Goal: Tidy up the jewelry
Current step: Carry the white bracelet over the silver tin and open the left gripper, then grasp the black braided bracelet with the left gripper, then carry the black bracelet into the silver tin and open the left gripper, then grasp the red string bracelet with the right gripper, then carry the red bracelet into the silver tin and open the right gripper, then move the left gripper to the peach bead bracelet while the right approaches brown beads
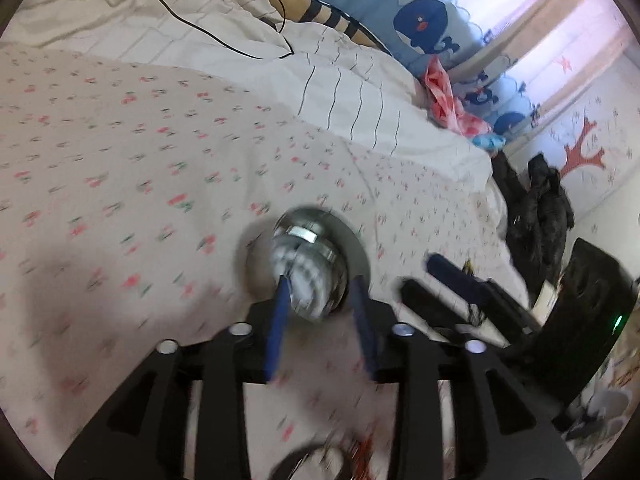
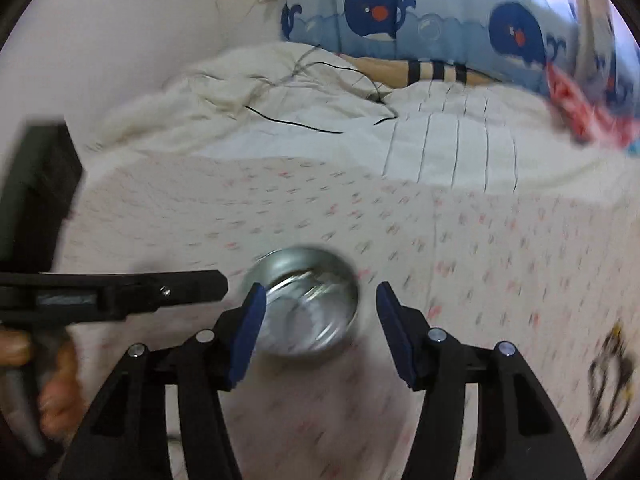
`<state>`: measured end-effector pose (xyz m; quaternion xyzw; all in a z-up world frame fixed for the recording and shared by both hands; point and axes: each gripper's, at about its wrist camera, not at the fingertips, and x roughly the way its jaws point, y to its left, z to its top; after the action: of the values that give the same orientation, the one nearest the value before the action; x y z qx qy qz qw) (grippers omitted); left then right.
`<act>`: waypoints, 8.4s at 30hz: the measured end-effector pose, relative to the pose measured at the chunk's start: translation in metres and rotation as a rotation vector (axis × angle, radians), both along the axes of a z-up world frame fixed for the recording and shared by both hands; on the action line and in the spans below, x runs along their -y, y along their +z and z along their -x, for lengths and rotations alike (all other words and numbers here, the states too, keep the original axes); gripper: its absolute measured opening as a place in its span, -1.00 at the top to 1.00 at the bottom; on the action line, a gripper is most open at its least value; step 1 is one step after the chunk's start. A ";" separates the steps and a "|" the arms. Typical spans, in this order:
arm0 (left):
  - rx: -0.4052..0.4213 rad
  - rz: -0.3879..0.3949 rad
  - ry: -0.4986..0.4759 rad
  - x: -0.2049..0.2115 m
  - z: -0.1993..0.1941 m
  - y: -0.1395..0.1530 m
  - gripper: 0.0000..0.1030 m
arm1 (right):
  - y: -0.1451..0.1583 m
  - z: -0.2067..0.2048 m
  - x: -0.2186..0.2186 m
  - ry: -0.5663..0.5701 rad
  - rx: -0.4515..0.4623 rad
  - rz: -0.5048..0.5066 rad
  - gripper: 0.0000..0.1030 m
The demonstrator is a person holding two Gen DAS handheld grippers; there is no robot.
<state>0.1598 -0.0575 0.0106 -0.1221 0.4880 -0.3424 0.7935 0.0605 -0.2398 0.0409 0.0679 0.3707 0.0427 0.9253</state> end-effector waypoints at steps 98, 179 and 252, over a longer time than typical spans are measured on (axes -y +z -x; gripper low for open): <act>0.206 -0.231 0.105 0.028 0.001 0.017 0.81 | -0.020 -0.017 0.049 0.088 -0.012 -0.669 0.87; 0.085 0.061 -0.106 -0.084 0.143 0.015 0.92 | -0.011 0.120 0.000 0.078 0.005 -0.316 0.76; 0.070 -0.236 0.113 -0.159 0.121 -0.013 -0.35 | -0.036 0.139 -0.020 0.151 -0.175 -0.230 -0.34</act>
<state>0.0391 0.1015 -0.0023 -0.0433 0.4891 -0.2415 0.8370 -0.0784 -0.2195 0.0053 0.1487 0.4468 0.1479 0.8697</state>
